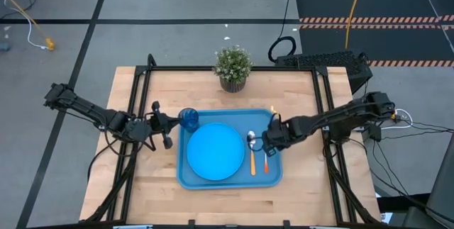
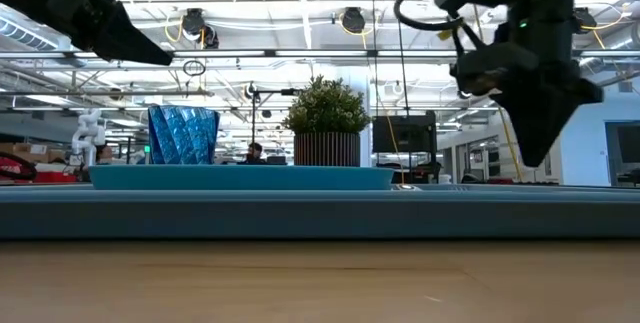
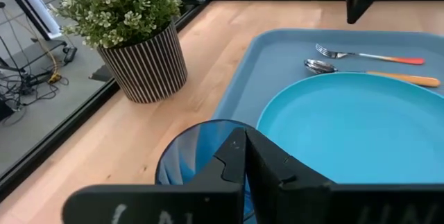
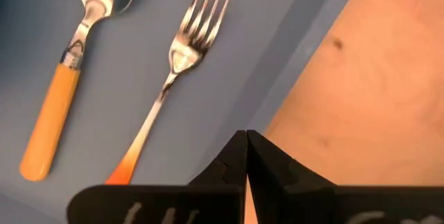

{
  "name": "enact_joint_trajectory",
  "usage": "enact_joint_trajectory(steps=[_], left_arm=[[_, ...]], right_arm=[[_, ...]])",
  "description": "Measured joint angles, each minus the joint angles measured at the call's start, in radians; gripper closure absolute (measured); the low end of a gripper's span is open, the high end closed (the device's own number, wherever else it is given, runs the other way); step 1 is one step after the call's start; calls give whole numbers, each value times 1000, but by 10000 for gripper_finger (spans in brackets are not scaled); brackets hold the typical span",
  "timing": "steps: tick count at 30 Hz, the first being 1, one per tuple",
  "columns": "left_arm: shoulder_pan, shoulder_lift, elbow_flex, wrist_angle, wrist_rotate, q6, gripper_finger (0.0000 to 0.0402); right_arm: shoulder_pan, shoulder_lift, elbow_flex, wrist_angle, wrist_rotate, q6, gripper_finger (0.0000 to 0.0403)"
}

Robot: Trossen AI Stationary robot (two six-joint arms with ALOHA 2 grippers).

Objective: Pick and place plate/cup/fork/spoon on tray
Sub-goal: Adjust the blue tray on the table

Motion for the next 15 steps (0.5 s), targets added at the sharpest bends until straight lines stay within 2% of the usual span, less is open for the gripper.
enact_joint_trajectory(steps=[11,15], left_arm=[[-1,0,0,1,-2,0,391],[-1,0,0,0,-2,-1,392]], right_arm=[[133,1,0,-86,-12,183,403],[185,1,0,-34,-58,197,403]])
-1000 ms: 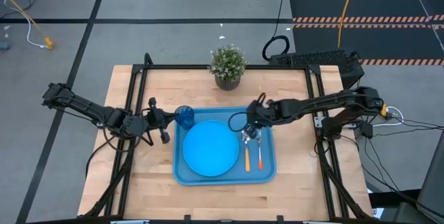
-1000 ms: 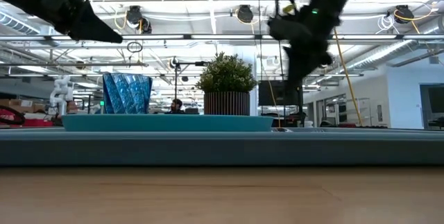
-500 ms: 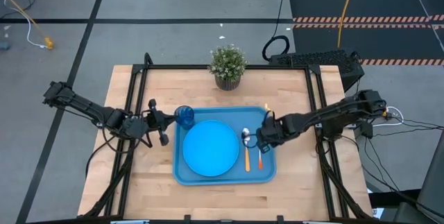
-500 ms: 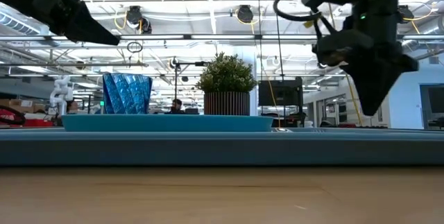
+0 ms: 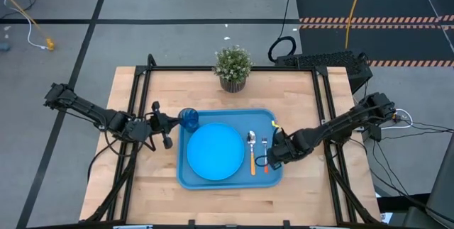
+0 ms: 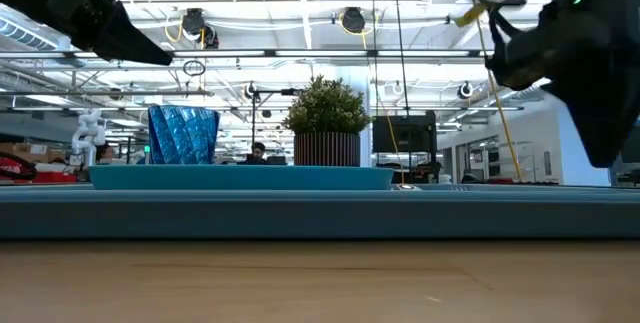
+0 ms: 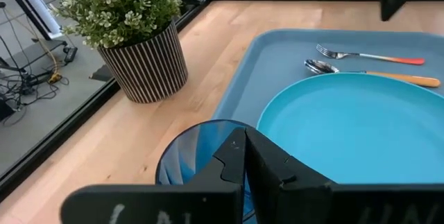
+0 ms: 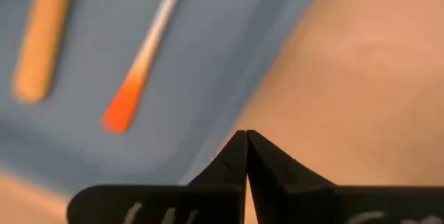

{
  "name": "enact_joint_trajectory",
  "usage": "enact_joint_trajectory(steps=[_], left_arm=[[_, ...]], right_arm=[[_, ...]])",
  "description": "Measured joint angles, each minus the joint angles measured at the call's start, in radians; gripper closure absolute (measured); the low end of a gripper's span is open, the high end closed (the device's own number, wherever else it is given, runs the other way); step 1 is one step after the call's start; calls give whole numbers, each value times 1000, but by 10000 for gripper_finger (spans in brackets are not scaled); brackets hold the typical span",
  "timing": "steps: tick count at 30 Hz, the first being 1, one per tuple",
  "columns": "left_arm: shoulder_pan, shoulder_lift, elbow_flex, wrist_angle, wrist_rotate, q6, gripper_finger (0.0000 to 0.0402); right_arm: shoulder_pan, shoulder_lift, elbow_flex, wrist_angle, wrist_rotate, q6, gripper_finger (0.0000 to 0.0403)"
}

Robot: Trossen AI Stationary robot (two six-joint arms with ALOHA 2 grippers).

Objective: Pick and place plate/cup/fork/spoon on tray
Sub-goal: Adjust the blue tray on the table

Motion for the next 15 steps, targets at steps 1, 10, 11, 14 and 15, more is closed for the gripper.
enact_joint_trajectory(steps=[1,10,11,14,15], left_arm=[[0,0,0,1,0,0,396],[-64,0,23,37,158,15,398],[-79,0,29,38,182,4,398],[-128,20,50,32,236,-45,399],[-145,38,60,29,253,-65,399]], right_arm=[[15,0,0,24,-13,4,403],[153,0,1,10,14,10,403],[167,0,1,-15,33,12,403],[202,0,1,-92,60,20,403],[211,0,1,-124,59,22,403]])
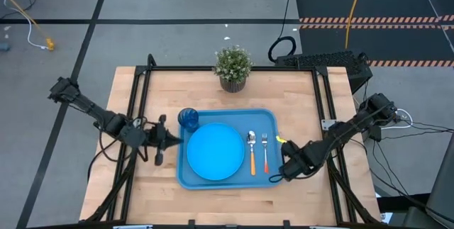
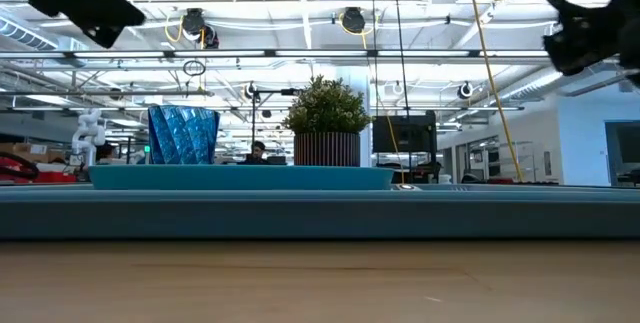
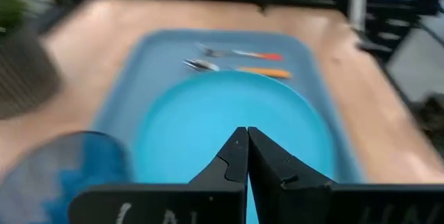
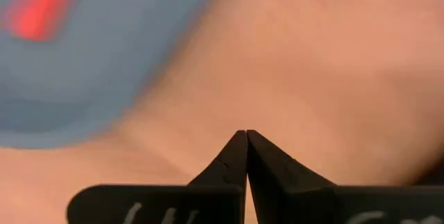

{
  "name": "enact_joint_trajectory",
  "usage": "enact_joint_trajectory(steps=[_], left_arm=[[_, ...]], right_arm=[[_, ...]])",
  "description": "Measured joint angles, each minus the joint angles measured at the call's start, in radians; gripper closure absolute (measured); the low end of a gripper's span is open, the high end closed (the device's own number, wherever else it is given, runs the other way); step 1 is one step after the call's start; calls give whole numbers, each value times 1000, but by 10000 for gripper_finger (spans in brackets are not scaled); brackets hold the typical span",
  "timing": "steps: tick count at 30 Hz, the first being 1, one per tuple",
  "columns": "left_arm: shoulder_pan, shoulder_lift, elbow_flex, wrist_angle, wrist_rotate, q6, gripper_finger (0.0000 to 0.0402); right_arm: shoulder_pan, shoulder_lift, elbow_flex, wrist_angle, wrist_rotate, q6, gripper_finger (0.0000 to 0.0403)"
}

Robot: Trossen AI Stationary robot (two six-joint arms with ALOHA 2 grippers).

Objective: Pick and place plate/cup/fork/spoon on tray
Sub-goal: Adjust the blue tray on the table

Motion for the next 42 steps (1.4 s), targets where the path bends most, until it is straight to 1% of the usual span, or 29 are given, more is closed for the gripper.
enact_joint_trajectory(steps=[2,5,8,10,13,15,18,20,21,22,28,32,35,38,42], left_arm=[[-38,54,22,-5,37,-38,399],[-95,179,76,-9,74,-68,400],[-143,326,165,-20,101,-65,400],[-162,420,244,-73,119,-72,400],[-170,538,370,-188,158,-127,400],[-167,601,439,-253,198,-168,400],[-151,669,510,-322,281,-232,400],[-138,696,534,-314,337,-275,400],[-132,703,538,-314,360,-298,400],[-127,709,540,-308,381,-322,400],[-113,732,542,-300,460,-474,401],[-111,777,542,-303,486,-530,401],[-107,838,542,-302,535,-554,401],[-107,884,541,-248,599,-563,401],[-107,894,541,-185,616,-565,401]], right_arm=[[12,0,0,-89,-1,9,403],[19,0,0,-252,8,37,403],[18,-2,-14,-395,83,91,403],[10,-18,-46,-427,130,117,403],[-23,-84,-144,-366,182,111,403],[-60,-146,-221,-310,229,77,403],[-102,-213,-193,-328,317,54,403],[-129,-264,-181,-285,417,8,403],[-143,-294,-179,-261,454,-21,403],[-155,-321,-180,-251,468,-47,403],[-205,-413,-191,-212,530,-183,403],[-244,-442,-237,-137,524,-272,403],[-265,-454,-282,-58,521,-334,403],[-289,-462,-309,-16,518,-375,403],[-320,-466,-310,-9,515,-418,403]])
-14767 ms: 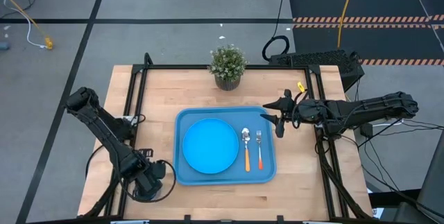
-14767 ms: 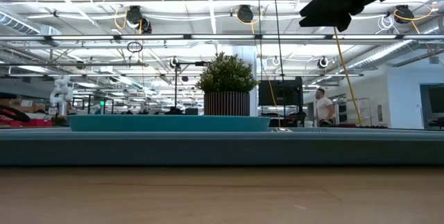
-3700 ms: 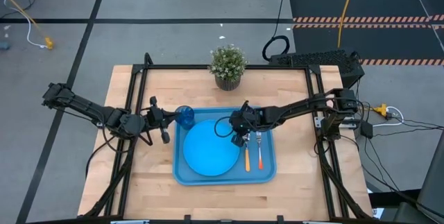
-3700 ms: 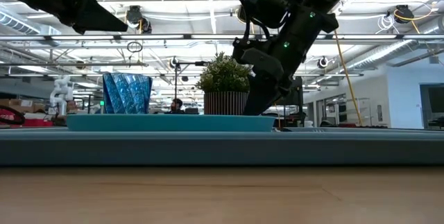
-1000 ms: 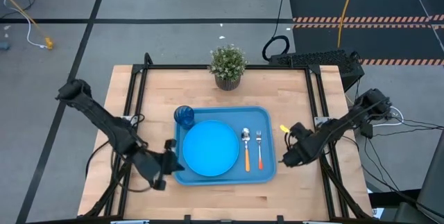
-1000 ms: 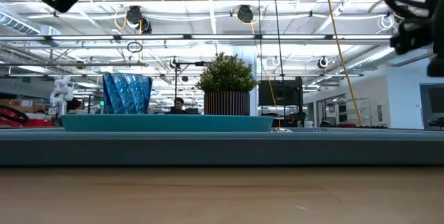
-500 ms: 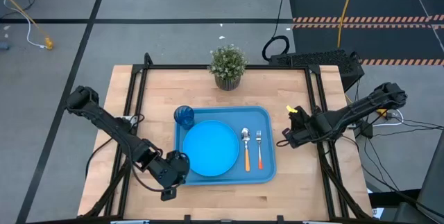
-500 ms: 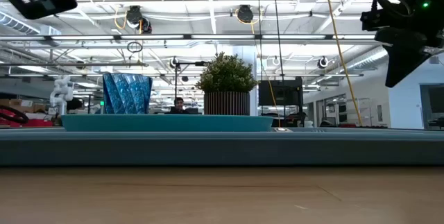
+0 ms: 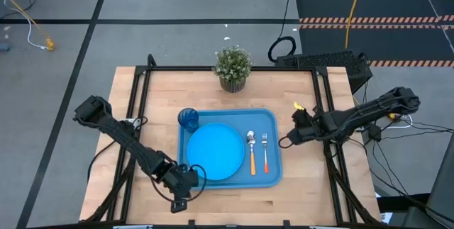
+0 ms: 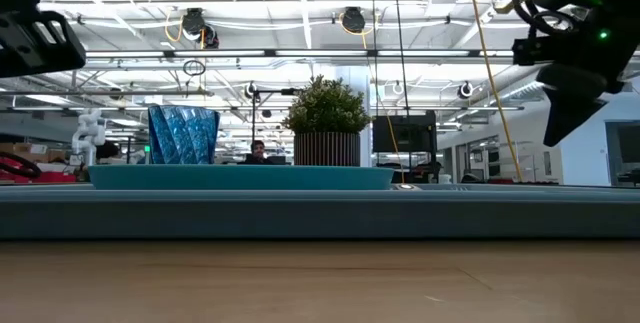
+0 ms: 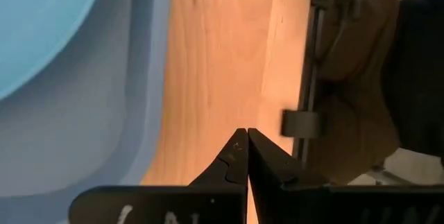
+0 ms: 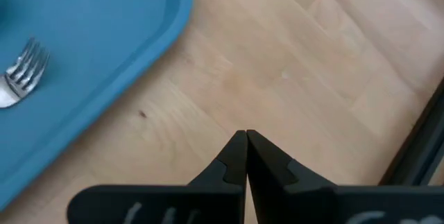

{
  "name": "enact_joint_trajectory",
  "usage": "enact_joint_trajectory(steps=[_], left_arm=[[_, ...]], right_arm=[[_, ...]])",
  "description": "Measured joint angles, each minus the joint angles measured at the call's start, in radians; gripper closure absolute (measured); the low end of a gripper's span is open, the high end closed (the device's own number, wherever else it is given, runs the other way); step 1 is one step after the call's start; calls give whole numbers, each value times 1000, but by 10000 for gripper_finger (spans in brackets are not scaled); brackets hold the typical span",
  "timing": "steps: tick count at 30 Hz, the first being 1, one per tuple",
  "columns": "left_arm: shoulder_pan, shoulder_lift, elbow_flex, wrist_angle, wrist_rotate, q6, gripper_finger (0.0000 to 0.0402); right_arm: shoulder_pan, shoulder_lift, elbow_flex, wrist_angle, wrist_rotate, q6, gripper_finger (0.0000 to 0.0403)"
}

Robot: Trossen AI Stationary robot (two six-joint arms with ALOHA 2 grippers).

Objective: Pick and place plate/cup/fork/spoon on tray
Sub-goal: Adjust the blue tray on the table

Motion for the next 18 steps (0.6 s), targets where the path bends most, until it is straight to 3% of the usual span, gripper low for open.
enact_joint_trajectory(steps=[7,18], left_arm=[[-15,45,1,5,-48,-51,401],[-27,115,1,-61,-75,3,401]], right_arm=[[-40,-12,0,37,-18,-65,403],[-52,-12,0,47,-54,-63,403]])
